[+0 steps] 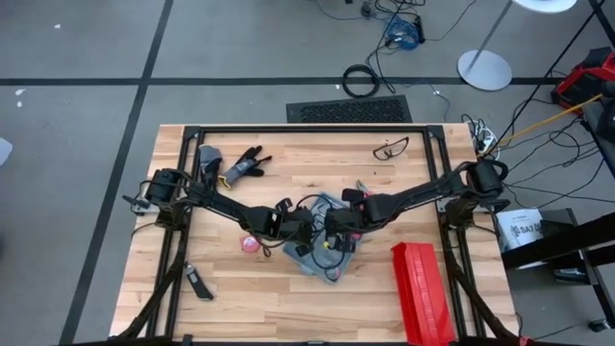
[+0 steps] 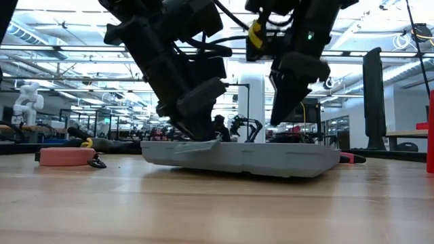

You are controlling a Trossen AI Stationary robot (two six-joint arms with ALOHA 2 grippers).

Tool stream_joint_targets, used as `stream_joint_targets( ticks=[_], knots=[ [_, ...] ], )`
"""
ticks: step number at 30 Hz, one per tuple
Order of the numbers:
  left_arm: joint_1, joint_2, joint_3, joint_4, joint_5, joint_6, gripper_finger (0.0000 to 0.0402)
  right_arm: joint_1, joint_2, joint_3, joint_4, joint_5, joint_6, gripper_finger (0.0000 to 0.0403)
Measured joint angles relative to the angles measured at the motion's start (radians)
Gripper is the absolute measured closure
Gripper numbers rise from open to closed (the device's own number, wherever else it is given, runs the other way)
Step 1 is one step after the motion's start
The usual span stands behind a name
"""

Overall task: Prefit tool cases
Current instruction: Remove the red hammer from the gray prefit tools case

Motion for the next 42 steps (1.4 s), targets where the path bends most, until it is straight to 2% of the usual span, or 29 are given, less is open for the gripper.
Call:
stream_joint_targets(
  ticks=[9, 17, 21, 28, 42],
  knots=[
    [-0.004, 0.000, -0.001, -0.004, 0.001, 0.054, 0.0265, -0.079, 0.075, -0.105, 0.193, -0.117, -0.034, 0.0402],
    [-0.007, -0.001, -0.004, -0.023, 0.001, 0.040, 0.0265, -0.126, 0.134, -0.115, 0.297, -0.347, -0.041, 0.0402],
    [-0.008, -0.001, -0.004, -0.025, 0.006, 0.042, 0.0265, -0.181, 0.136, -0.118, 0.336, -0.538, -0.036, 0.0402],
    [-0.020, -0.001, -0.023, -0.002, -0.028, 0.006, 0.0265, -0.236, 0.143, -0.123, 0.377, -0.658, -0.034, 0.0403],
    [-0.028, -0.005, -0.076, 0.077, -0.065, -0.035, 0.0265, -0.241, 0.145, -0.121, 0.428, -0.733, -0.028, 0.0403]
  ],
)
